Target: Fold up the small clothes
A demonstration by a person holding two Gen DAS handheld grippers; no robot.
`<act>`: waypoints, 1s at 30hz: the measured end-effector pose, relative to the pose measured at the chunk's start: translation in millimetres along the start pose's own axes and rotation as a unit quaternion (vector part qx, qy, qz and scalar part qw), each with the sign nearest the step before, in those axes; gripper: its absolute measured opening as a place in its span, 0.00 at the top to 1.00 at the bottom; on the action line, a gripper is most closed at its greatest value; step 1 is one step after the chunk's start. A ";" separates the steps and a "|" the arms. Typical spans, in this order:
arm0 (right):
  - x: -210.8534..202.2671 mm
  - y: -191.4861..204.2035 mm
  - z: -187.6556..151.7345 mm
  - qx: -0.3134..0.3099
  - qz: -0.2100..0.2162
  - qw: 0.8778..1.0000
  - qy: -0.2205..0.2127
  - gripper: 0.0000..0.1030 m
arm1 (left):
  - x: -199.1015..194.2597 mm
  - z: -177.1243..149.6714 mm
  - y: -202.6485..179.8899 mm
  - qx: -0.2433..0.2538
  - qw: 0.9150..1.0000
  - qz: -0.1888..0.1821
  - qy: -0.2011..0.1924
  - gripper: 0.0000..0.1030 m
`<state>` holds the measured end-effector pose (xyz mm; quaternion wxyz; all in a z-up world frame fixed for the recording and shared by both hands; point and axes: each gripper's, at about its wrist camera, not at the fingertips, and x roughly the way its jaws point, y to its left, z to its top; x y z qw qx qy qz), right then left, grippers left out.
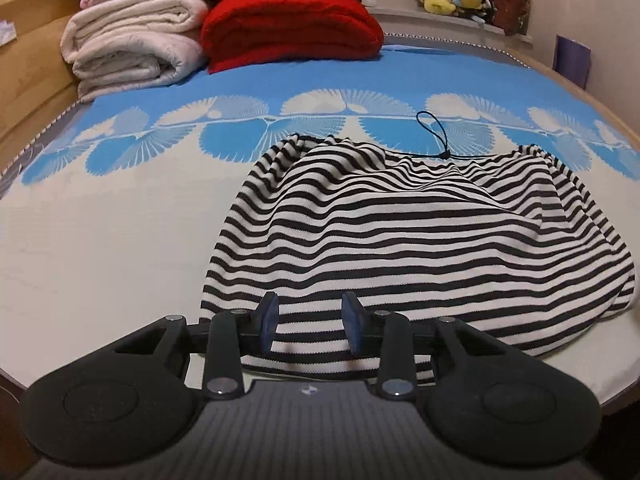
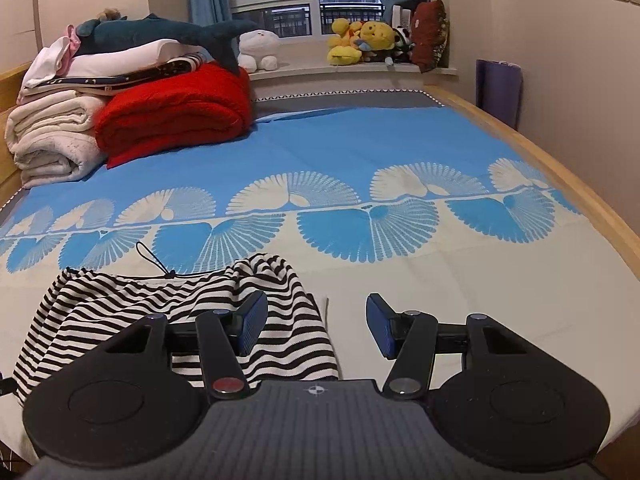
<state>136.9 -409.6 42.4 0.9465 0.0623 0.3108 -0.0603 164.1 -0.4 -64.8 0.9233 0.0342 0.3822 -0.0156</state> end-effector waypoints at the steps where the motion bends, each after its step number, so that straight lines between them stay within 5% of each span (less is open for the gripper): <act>1: -0.1 0.1 -0.3 -0.001 -0.002 1.000 0.000 0.45 | 0.6 0.6 1.7 -0.009 1.000 -0.004 0.000 0.63; 13: 0.8 5.4 -4.7 -0.013 -0.017 1.000 0.004 0.45 | 8.2 0.7 9.2 -0.031 0.999 -0.018 0.013 0.63; 23: -0.7 5.0 -4.5 -0.011 -0.016 1.000 0.001 0.45 | 14.4 2.4 35.1 -0.113 0.992 -0.040 0.040 0.63; 26: -2.2 3.1 -4.5 -0.009 -0.015 1.000 -0.001 0.45 | 18.8 3.6 59.8 -0.178 0.981 -0.060 0.056 0.63; 30: -4.2 -2.5 -4.5 0.001 -0.015 1.000 -0.004 0.45 | 31.9 -4.5 96.5 -0.292 0.947 -0.091 0.096 0.60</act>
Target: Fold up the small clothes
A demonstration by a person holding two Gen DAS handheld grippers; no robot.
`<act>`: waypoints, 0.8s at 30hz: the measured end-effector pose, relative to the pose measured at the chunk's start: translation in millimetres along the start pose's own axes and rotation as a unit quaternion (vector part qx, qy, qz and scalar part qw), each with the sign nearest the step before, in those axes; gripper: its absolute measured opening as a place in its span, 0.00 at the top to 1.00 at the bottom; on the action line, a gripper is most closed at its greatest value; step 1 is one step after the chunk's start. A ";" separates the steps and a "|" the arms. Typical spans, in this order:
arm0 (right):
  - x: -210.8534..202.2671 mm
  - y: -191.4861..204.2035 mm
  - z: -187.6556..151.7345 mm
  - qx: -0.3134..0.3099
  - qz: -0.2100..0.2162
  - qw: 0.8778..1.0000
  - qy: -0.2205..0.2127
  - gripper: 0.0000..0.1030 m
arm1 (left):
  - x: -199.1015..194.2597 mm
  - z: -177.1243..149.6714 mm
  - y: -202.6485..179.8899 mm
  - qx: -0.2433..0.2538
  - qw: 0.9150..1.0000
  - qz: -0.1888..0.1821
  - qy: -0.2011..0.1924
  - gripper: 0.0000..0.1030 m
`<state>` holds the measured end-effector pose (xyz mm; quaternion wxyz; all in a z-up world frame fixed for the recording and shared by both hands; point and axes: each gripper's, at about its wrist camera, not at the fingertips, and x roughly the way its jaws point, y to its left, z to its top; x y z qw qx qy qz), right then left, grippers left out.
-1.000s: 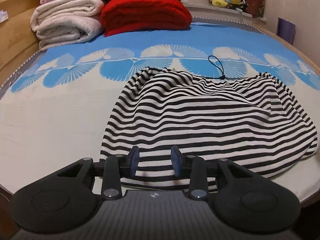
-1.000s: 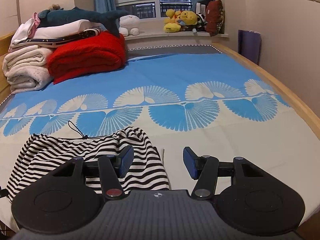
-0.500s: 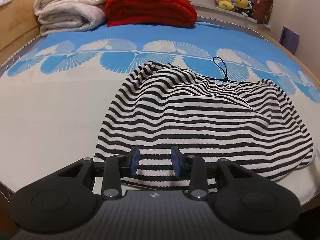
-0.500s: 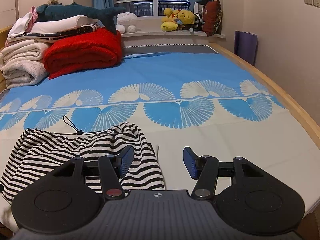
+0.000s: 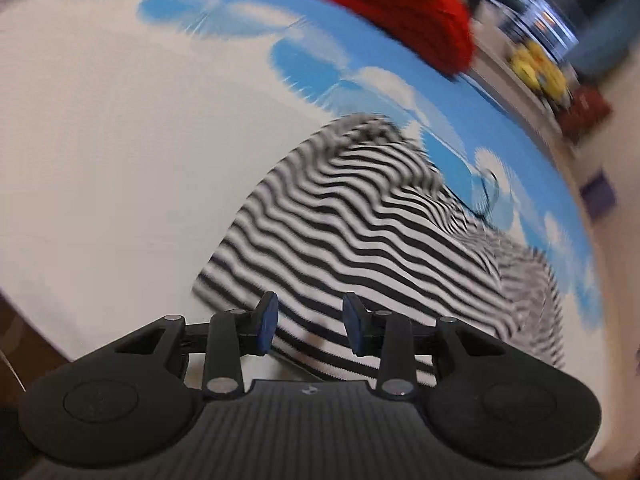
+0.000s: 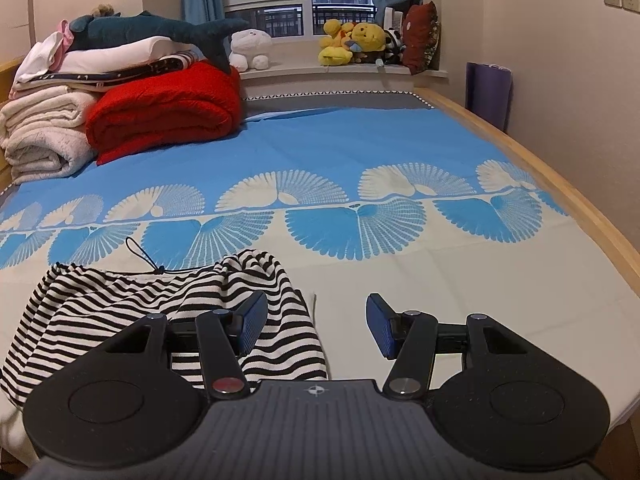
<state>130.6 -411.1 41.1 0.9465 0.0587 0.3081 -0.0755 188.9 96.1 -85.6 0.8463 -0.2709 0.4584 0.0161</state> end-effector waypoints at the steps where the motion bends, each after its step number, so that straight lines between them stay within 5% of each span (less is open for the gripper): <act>1: -0.5 -2.0 0.4 0.004 0.001 1.000 -0.001 0.45 | 3.0 2.2 8.2 -0.026 1.000 -0.003 0.012 0.60; 6: -2.5 -11.3 2.3 0.020 0.005 1.000 -0.005 0.45 | 17.4 5.6 34.1 -0.101 0.994 0.011 0.050 0.52; 12: -2.6 -18.8 2.3 0.032 0.008 0.999 -0.001 0.45 | 33.7 6.3 46.5 -0.123 0.990 0.049 0.054 0.52; 24: -3.4 -31.2 0.1 0.047 0.002 0.999 0.003 0.45 | 45.9 10.2 29.6 -0.091 0.993 0.068 0.033 0.53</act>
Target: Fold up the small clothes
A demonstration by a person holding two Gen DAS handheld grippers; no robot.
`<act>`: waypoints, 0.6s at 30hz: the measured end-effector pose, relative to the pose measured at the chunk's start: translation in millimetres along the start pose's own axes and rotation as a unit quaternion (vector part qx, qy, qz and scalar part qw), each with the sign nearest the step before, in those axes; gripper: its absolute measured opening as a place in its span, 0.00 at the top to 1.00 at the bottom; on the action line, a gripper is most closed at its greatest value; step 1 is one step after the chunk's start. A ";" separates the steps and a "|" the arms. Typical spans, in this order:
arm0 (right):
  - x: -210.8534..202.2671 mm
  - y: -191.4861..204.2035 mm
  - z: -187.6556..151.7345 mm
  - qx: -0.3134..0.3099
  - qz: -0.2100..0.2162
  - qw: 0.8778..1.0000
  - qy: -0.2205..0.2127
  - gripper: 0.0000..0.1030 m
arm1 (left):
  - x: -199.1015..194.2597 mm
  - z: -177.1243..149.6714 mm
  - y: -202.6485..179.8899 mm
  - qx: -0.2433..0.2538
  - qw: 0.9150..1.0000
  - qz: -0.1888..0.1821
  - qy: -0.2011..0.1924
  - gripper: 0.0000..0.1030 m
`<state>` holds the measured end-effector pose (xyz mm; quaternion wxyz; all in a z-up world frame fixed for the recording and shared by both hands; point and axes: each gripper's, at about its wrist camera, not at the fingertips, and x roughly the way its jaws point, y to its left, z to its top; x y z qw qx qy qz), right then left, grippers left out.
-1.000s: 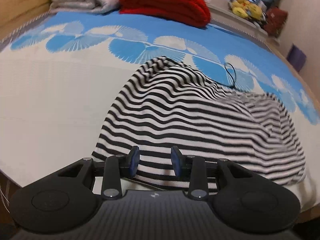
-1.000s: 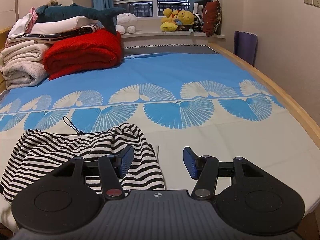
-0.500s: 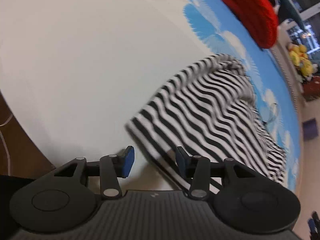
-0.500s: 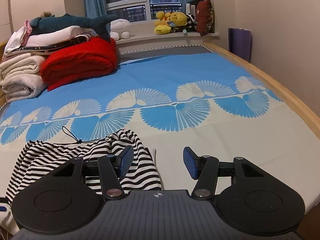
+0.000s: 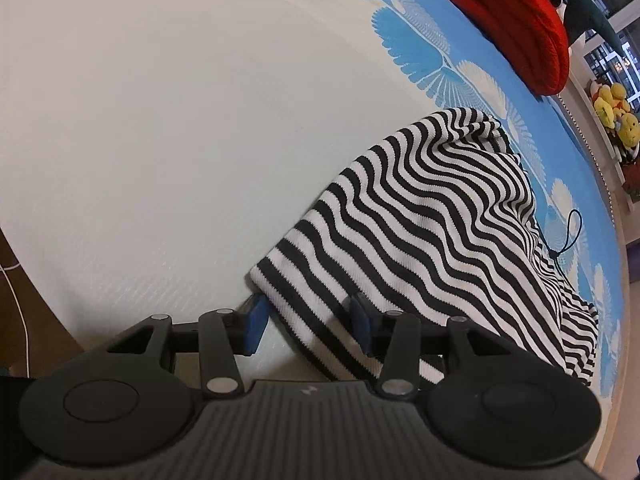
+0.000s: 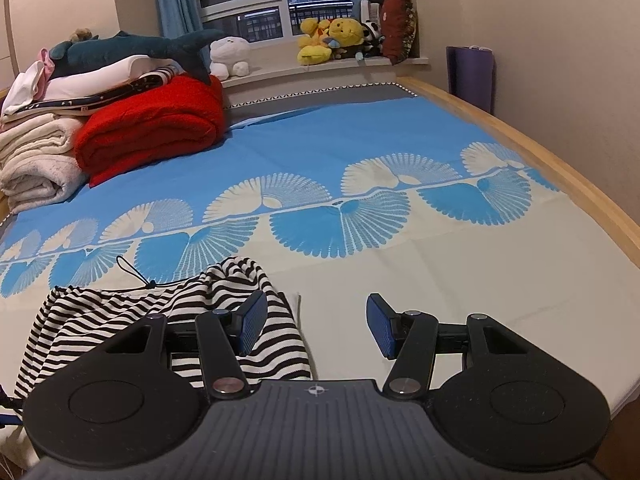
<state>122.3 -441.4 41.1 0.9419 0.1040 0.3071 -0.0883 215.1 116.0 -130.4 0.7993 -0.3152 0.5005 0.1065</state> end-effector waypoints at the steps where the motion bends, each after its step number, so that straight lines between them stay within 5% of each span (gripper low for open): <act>1: -0.2 -0.9 -0.4 0.002 -0.001 1.000 0.000 0.45 | 0.3 -0.2 -1.3 0.003 1.000 0.003 -0.002 0.54; 4: -1.4 -4.1 -1.5 0.007 -0.004 1.000 0.000 0.45 | 1.5 -2.2 -6.3 0.026 0.999 0.021 -0.012 0.79; 5: -1.5 -4.8 -1.8 0.007 -0.005 1.000 0.001 0.45 | 1.2 -2.8 -7.3 0.034 0.999 0.029 -0.015 0.97; 8: -0.7 -5.5 -2.5 0.008 -0.009 1.000 0.002 0.45 | -12.6 -4.2 -14.3 0.072 0.995 0.047 -0.059 0.98; 12: -1.6 -6.2 -1.1 0.013 -0.010 1.000 -0.001 0.45 | -53.5 -12.0 -36.4 0.152 0.976 0.045 -0.146 0.98; 14: -3.4 -8.7 1.5 0.023 -0.009 1.000 -0.006 0.45 | -49.3 -14.7 -37.3 0.173 0.975 0.061 -0.128 0.98; 16: -6.0 -13.8 5.6 0.041 -0.008 0.999 -0.013 0.45 | -32.6 -12.8 -26.9 0.149 0.982 0.078 -0.080 0.98; 18: -6.9 -21.7 9.0 0.060 -0.011 0.998 -0.015 0.45 | -33.0 -11.8 -24.1 0.132 0.985 0.082 -0.074 0.98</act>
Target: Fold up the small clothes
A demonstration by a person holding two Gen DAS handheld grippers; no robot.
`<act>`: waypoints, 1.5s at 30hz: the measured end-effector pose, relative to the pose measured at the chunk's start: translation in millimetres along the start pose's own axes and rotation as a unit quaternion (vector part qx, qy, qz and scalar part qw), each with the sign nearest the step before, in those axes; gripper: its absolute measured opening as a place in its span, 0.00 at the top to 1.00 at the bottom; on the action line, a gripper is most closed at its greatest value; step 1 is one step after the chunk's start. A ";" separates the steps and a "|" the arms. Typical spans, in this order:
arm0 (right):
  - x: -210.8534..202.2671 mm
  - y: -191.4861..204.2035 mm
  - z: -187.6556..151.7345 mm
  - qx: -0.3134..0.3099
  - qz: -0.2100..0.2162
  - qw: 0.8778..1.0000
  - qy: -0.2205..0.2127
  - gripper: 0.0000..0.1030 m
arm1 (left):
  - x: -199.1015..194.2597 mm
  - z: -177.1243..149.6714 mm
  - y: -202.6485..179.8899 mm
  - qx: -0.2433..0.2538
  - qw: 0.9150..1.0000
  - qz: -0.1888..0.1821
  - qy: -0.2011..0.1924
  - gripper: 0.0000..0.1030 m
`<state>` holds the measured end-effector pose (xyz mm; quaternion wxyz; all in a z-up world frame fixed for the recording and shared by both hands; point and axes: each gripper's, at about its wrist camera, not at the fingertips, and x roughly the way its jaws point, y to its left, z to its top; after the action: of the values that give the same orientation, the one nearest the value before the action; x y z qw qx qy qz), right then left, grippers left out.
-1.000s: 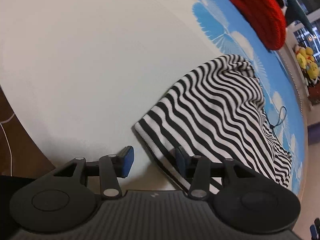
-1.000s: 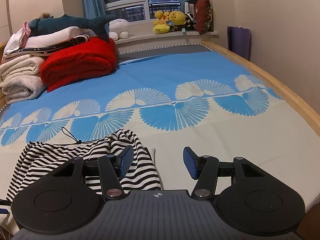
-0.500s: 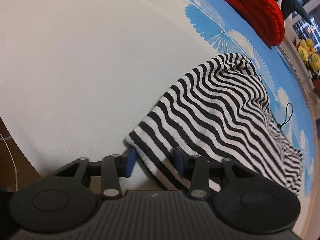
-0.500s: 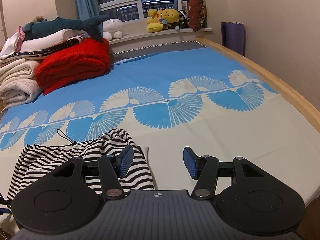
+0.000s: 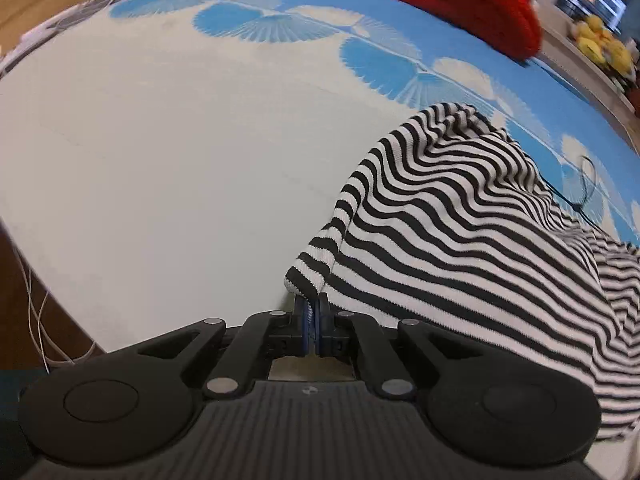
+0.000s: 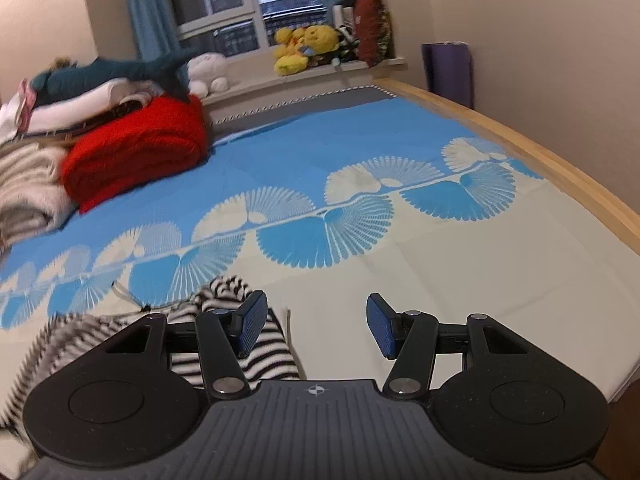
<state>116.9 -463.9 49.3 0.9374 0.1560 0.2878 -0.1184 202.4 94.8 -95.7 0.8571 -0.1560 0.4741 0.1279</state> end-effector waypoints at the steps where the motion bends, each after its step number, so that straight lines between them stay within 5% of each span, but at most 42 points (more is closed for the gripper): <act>1: -0.3 -4.4 2.1 0.009 -0.003 1.000 -0.001 0.45 | -8.2 1.6 -5.9 0.013 1.000 0.004 -0.013 0.98; 6: -8.3 -19.9 11.9 -0.002 -0.041 0.999 -0.035 0.45 | -71.9 11.1 -77.4 0.096 0.991 -0.007 -0.094 0.98; 9: -15.3 -24.6 16.9 -0.032 -0.058 0.995 -0.068 0.45 | -119.7 -3.7 -154.2 0.177 0.970 -0.037 -0.163 0.98; 12: -19.1 -37.4 21.0 -0.030 -0.064 0.994 -0.085 0.45 | -153.8 -46.5 -251.7 0.261 0.938 -0.107 -0.204 0.98; 18: -21.6 -63.8 24.5 -0.015 -0.080 0.992 -0.100 0.45 | -139.6 -186.1 -383.4 0.424 0.863 -0.239 -0.134 0.98; 22: -16.2 -72.7 20.6 -0.020 -0.079 0.992 -0.093 0.45 | -98.3 -223.6 -412.7 0.466 0.837 -0.286 -0.005 0.91; 25: -5.2 -72.2 13.5 -0.027 -0.055 0.995 -0.078 0.45 | -105.7 -198.5 -385.7 0.437 0.841 -0.317 -0.019 0.71; 27: 6.6 -68.3 7.8 -0.036 -0.033 0.997 -0.053 0.45 | -111.7 -177.2 -356.2 0.418 0.847 -0.327 -0.026 0.66; 31: 47.0 -58.0 -6.5 -0.027 0.038 0.998 0.035 0.45 | -112.6 -129.6 -293.4 0.409 0.867 -0.278 -0.057 0.66; 36: 88.0 -41.7 -21.7 0.000 0.078 0.988 0.135 0.45 | -96.7 -84.8 -214.2 0.381 0.896 -0.215 -0.075 0.62; 42: 112.9 -18.9 -41.1 -0.018 0.080 0.974 0.211 0.44 | -75.2 -55.5 -142.1 0.212 0.957 -0.198 -0.010 0.62; 45: 116.4 -17.4 -51.5 -0.022 0.076 0.969 0.235 0.45 | -76.7 -43.4 -144.9 0.151 0.957 -0.249 -0.007 0.41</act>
<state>179.4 -476.8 -62.1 0.8531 0.1804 0.4895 -0.0001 182.4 -60.7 -30.9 0.8789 -0.1364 0.4277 -0.1614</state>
